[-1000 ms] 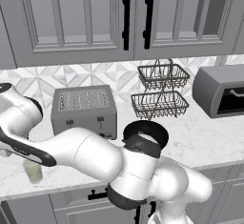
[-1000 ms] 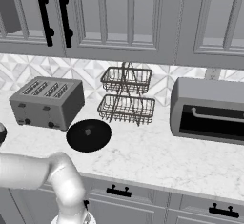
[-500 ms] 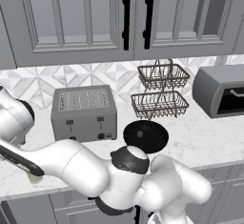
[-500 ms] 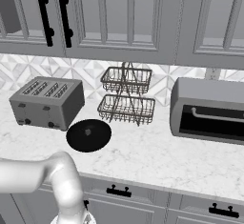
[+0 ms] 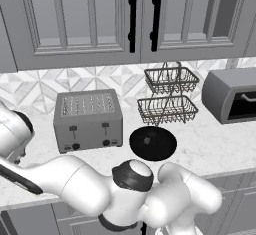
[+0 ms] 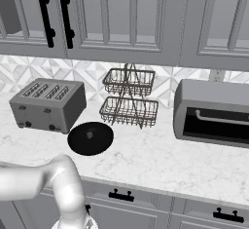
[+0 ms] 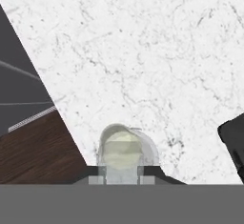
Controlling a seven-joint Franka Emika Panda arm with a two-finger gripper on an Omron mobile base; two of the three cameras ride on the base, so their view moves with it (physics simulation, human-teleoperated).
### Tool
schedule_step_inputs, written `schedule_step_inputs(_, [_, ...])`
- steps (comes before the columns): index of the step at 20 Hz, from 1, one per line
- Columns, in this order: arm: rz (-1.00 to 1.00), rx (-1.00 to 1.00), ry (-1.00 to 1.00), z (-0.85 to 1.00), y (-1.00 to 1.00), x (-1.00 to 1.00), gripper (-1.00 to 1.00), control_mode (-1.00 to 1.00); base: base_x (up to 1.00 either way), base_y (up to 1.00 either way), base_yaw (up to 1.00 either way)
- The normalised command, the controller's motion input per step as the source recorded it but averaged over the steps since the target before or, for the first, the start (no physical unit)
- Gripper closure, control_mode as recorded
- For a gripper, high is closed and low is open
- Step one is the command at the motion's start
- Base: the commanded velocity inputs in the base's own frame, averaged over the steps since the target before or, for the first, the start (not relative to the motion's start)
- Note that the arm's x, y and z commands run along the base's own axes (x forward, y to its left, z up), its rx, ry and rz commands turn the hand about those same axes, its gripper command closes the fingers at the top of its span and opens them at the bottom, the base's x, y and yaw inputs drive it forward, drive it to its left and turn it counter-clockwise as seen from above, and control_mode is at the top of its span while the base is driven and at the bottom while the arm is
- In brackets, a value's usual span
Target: Grab a lemon wedge from the fridge and one ice cube from the ice bowl, and put them in the glass of lemonade.
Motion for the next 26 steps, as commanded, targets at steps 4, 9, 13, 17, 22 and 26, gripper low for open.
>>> schedule_step_inputs(4, [0.00,0.00,-0.07,0.00,0.00,-0.17,1.00,-1.00,0.00,0.00,0.00])
schedule_step_inputs(9, [0.00,0.00,-0.02,0.00,-0.21,0.11,1.00,-1.00,0.00,0.00,0.00])
schedule_step_inputs(13, [0.00,0.01,-0.03,0.00,-0.24,0.00,1.00,-1.00,0.00,0.00,0.00])
schedule_step_inputs(17, [0.01,0.00,0.00,-0.03,0.00,0.00,1.00,-1.00,0.00,0.00,0.00])
schedule_step_inputs(22, [0.03,0.02,0.00,-0.49,0.00,0.12,1.00,-1.00,0.00,0.00,0.00])
schedule_step_inputs(26, [0.04,0.09,-0.01,-0.46,-0.02,0.01,1.00,-1.00,0.00,0.00,0.00])
